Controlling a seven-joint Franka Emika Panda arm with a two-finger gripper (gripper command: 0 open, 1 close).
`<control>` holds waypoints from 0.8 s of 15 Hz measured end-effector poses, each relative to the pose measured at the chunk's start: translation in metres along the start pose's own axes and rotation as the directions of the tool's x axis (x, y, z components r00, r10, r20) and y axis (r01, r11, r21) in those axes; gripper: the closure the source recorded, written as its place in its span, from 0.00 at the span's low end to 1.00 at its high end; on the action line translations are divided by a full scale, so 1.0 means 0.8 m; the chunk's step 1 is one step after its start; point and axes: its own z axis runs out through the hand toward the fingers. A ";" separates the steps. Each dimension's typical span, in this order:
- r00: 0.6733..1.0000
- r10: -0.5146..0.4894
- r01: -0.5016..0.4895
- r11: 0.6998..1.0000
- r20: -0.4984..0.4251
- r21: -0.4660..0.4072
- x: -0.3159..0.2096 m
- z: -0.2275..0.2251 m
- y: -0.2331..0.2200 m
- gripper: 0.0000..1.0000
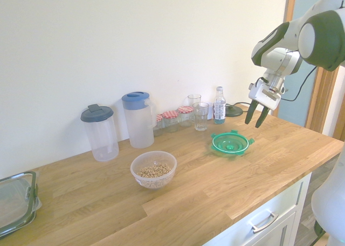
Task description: Cover the lid of food container
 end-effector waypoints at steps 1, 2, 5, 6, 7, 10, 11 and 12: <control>1.000 0.000 0.000 1.000 0.014 0.014 0.010 0.008 0.004 0.00; 1.000 -0.001 0.000 1.000 0.030 0.026 0.017 0.015 0.005 0.00; 0.997 -0.011 0.005 0.998 0.078 0.070 0.030 0.047 -0.005 0.00; 0.996 -0.013 0.006 0.997 0.094 0.076 0.033 0.059 -0.008 0.00; 0.994 -0.014 0.006 0.997 0.107 0.079 0.037 0.070 -0.010 0.00; 0.992 -0.026 0.014 0.995 0.123 0.101 0.042 0.090 -0.025 0.00; 0.991 -0.032 0.017 0.993 0.130 0.115 0.043 0.096 -0.033 0.00; 0.990 -0.040 0.022 0.991 0.138 0.129 0.042 0.103 -0.041 1.00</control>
